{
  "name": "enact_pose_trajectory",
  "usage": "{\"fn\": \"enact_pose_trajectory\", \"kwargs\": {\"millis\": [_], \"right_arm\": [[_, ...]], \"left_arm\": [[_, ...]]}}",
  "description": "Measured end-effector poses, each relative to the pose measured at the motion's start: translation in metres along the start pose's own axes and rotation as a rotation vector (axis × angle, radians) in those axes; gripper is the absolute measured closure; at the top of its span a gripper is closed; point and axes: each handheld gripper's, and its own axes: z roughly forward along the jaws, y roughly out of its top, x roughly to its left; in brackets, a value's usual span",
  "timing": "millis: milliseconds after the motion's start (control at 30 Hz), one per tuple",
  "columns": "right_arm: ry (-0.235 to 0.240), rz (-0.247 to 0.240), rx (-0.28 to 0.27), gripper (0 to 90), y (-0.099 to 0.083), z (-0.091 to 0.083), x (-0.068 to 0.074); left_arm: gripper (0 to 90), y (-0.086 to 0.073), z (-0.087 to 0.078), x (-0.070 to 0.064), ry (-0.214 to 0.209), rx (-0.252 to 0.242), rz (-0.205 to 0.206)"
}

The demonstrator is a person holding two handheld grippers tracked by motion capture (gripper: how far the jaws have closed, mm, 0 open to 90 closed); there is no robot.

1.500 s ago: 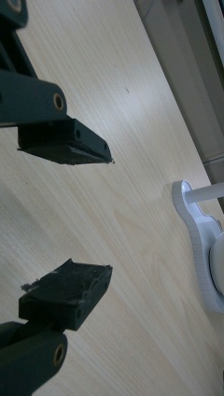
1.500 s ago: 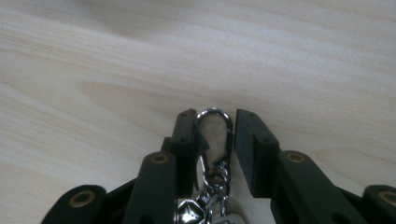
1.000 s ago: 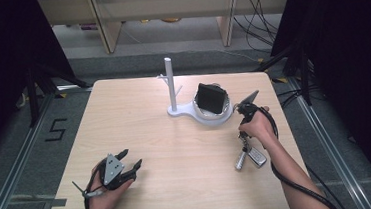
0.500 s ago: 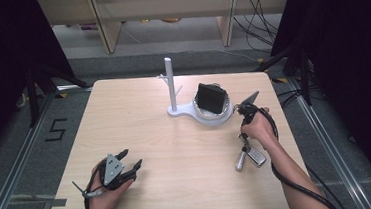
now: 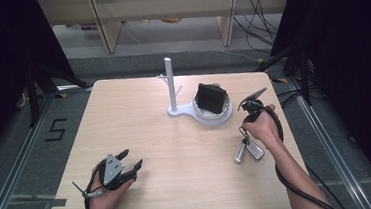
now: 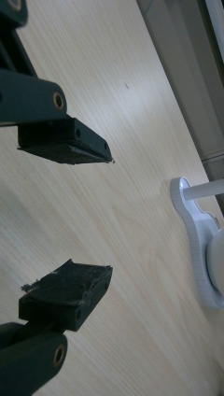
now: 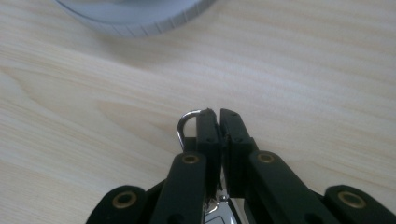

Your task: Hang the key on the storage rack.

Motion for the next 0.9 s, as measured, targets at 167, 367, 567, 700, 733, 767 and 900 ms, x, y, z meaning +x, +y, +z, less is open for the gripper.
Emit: {"fn": "enact_pose_trajectory", "kwargs": {"millis": [167, 367, 567, 700, 733, 767, 900], "right_arm": [[0.024, -0.048, -0.117, 88.2, -0.004, -0.018, 0.008], [0.040, -0.061, -0.186, 88.2, -0.007, -0.040, 0.022], [0.073, -0.089, -0.274, 88.2, -0.006, -0.055, 0.036], [0.100, -0.146, -0.331, 88.2, -0.006, -0.062, 0.040], [0.111, -0.126, -0.330, 88.2, -0.006, -0.064, 0.044], [0.125, -0.152, -0.344, 88.2, -0.006, -0.065, 0.045], [0.158, -0.162, -0.374, 88.2, -0.007, -0.072, 0.058]], "left_arm": [[37.9, 0.008, 0.005, -0.008, -0.097, -0.031, -0.075], [39.0, 0.027, 0.009, -0.019, -0.175, -0.052, -0.107], [40.8, 0.058, 0.022, -0.032, -0.271, -0.067, -0.086], [42.6, 0.074, 0.034, -0.039, -0.324, -0.075, -0.081], [43.0, 0.078, 0.037, -0.042, -0.335, -0.078, -0.085], [43.6, 0.083, 0.041, -0.044, -0.348, -0.075, -0.087], [45.2, 0.097, 0.051, -0.049, -0.388, -0.095, -0.114]]}}
